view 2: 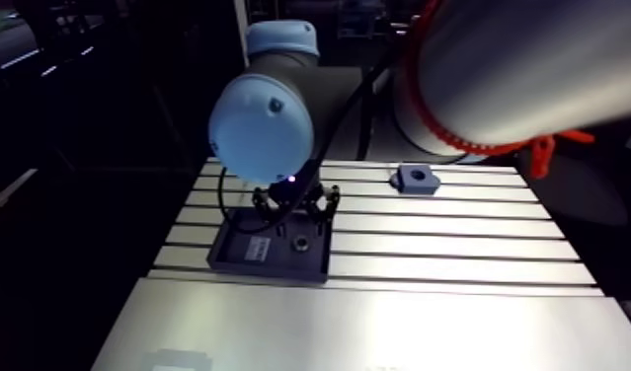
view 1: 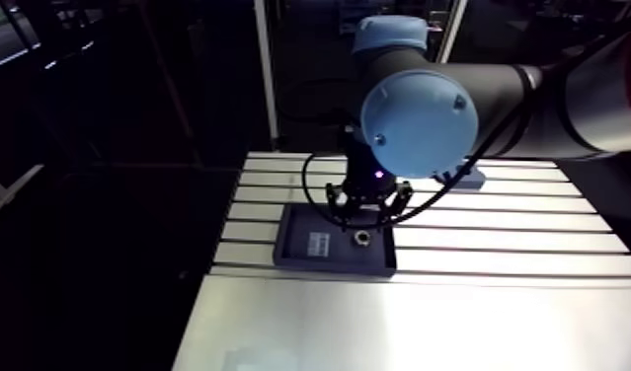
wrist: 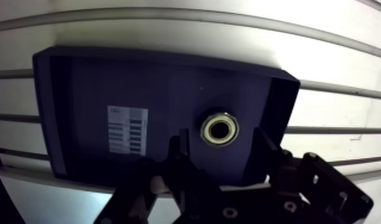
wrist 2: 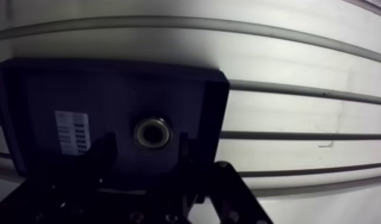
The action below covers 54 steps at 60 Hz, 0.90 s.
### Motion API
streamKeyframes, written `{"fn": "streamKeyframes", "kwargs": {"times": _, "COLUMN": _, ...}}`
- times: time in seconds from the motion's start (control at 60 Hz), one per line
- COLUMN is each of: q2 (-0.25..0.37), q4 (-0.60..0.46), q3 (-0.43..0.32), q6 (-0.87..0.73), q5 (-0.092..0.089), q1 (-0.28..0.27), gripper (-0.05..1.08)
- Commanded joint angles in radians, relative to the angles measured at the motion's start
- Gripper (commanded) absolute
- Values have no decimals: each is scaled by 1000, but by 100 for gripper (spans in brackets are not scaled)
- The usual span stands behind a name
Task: Pick up the bearing and press it into the housing until flush.
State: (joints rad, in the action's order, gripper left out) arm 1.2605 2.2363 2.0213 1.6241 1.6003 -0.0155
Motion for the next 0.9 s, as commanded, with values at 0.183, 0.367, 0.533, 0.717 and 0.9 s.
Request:
{"fn": "streamKeyframes", "kwargs": {"times": 0.183, "q2": -11, "q4": 41, "q3": 10, "q6": 9, "q5": -1, "q1": 0, "gripper": 36}}
{"fn": "streamKeyframes", "kwargs": {"times": 0.367, "q2": -20, "q4": 43, "q3": 11, "q6": 14, "q5": 0, "q1": 2, "gripper": 38}}
{"fn": "streamKeyframes", "kwargs": {"times": 0.533, "q2": -23, "q4": 41, "q3": 11, "q6": 15, "q5": 0, "q1": 2, "gripper": 38}}
{"fn": "streamKeyframes", "kwargs": {"times": 0.717, "q2": -26, "q4": 41, "q3": 11, "q6": 15, "q5": 0, "q1": 2, "gripper": 41}}
{"fn": "streamKeyframes", "kwargs": {"times": 0.9, "q2": -28, "q4": 41, "q3": 14, "q6": 15, "q5": 0, "q1": 2, "gripper": 42}}
